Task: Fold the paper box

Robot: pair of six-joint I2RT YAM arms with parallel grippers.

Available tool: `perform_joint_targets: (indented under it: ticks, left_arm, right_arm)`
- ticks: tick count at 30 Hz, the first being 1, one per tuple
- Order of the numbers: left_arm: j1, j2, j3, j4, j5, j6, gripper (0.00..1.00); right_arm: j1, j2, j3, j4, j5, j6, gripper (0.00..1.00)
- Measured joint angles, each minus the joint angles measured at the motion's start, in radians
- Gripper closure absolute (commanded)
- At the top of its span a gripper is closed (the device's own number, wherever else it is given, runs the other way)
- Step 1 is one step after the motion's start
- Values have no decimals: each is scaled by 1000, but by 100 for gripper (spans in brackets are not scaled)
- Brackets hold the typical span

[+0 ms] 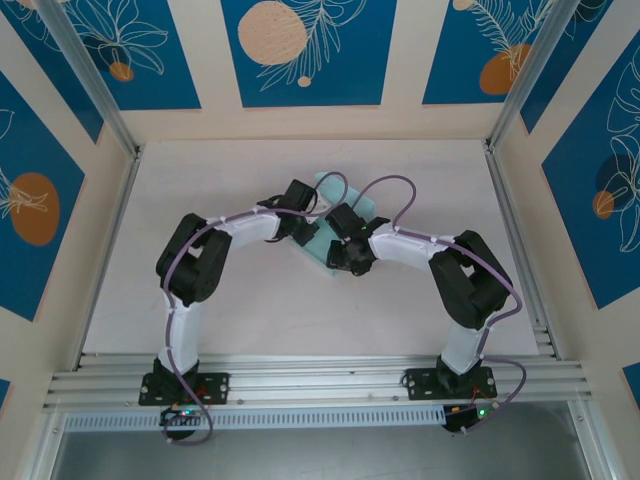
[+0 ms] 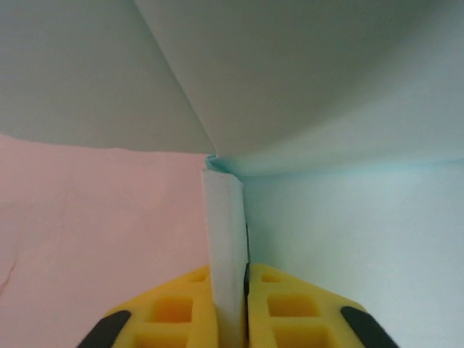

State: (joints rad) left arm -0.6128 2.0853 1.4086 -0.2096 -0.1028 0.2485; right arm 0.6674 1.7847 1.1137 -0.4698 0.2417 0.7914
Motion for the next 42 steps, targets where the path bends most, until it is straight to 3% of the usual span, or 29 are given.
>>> perform_joint_targets:
  ticks: [13, 21, 22, 26, 30, 42]
  left_arm:
    - [-40, -8, -36, 21, -229, -108, 94]
    - [-47, -42, -86, -10, -336, -311, 95]
    - [-47, -54, -103, -12, -345, -348, 92]
    - [-47, -101, -176, -17, -366, -478, 65]
    - [-43, -128, -204, -26, -362, -560, 51]
    - [-45, -374, -262, -57, -231, -660, 25]
  right_arm:
    - [-3, 39, 47, -2, 5, 14, 63]
    - [-10, 40, 76, -46, 16, 2, 63]
    - [-10, 43, 84, -52, 17, -8, 62]
    - [-10, 82, 140, -90, 18, -56, 62]
    - [-13, 135, 212, -124, 25, -109, 61]
    - [-45, 150, 292, -170, 43, -206, 49]
